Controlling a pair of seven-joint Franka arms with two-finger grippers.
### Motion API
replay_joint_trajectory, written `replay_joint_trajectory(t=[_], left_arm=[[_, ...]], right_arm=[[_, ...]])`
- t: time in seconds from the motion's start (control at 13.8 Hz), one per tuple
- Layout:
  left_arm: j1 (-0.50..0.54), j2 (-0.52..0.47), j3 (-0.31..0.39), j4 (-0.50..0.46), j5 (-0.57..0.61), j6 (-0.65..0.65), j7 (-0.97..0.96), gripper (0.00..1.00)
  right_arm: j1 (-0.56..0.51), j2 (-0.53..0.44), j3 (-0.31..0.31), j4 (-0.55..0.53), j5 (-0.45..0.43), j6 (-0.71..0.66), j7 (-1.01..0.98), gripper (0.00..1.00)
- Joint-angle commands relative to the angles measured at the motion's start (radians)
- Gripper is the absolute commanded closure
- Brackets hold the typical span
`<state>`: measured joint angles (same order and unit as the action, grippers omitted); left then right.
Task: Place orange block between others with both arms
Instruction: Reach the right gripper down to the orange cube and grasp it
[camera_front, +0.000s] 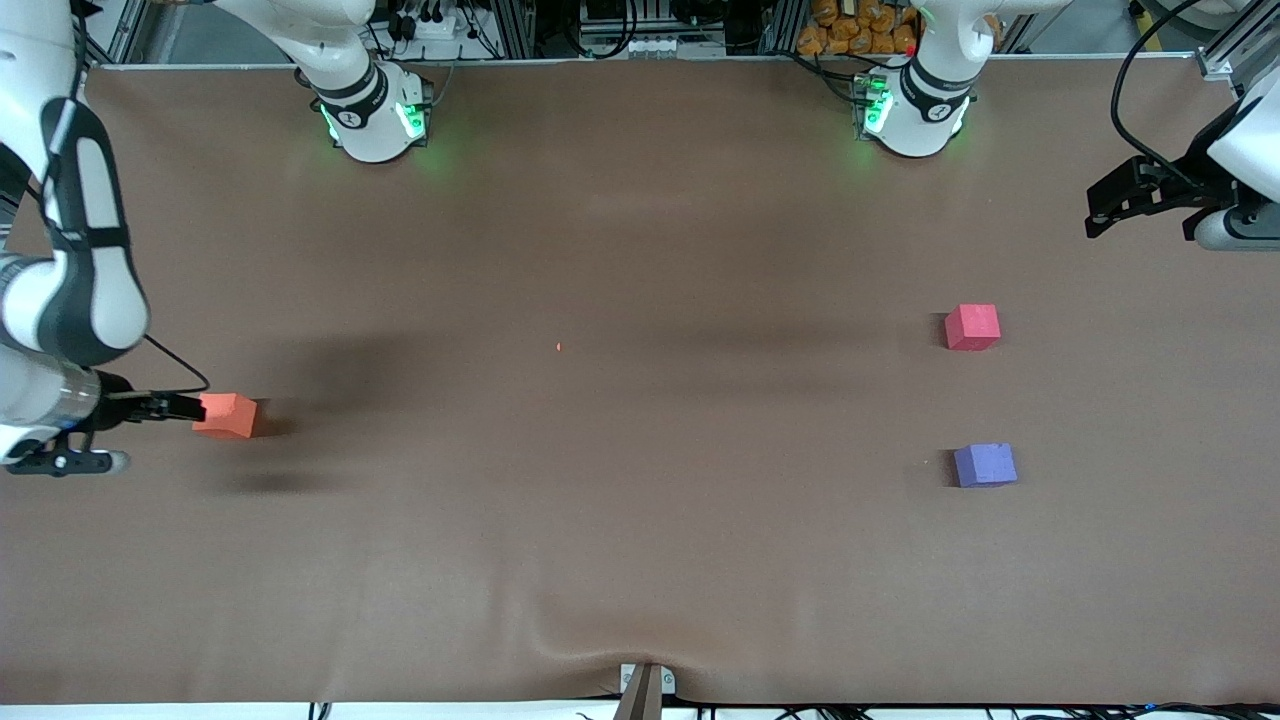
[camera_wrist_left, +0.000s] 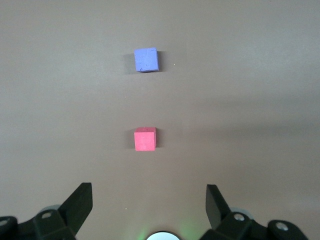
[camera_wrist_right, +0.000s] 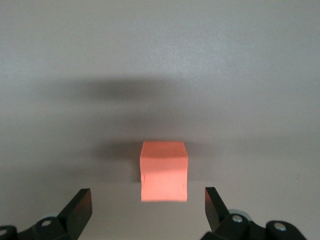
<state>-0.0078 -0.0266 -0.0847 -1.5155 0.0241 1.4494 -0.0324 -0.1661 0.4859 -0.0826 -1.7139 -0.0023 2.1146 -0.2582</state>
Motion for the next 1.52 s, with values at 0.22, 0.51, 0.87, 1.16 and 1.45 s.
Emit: replay_joint_trajectory(t=[0.22, 0.51, 0.87, 1.16, 1.45], left_arm=[[-0.001, -0.012, -0.003, 0.012, 0.020, -0.021, 0.025, 0.00], [-0.001, -0.010, -0.003, 0.011, 0.020, -0.021, 0.025, 0.00], [0.000, -0.012, -0.003, 0.009, 0.020, -0.023, 0.025, 0.00], [0.000, -0.009, -0.003, 0.008, 0.020, -0.023, 0.025, 0.00], [0.000, -0.007, -0.003, 0.005, 0.019, -0.023, 0.025, 0.00]], right_arm=[[-0.039, 0.097, 0.011, -0.027, 0.010, 0.125, -0.084, 0.00], [-0.049, 0.141, 0.011, -0.027, 0.010, 0.125, -0.084, 0.00], [-0.053, 0.171, 0.012, -0.027, 0.010, 0.125, -0.084, 0.00], [-0.053, 0.169, 0.012, -0.029, 0.012, 0.113, -0.194, 0.88], [-0.043, 0.129, 0.050, -0.020, 0.013, 0.058, -0.266, 0.93]])
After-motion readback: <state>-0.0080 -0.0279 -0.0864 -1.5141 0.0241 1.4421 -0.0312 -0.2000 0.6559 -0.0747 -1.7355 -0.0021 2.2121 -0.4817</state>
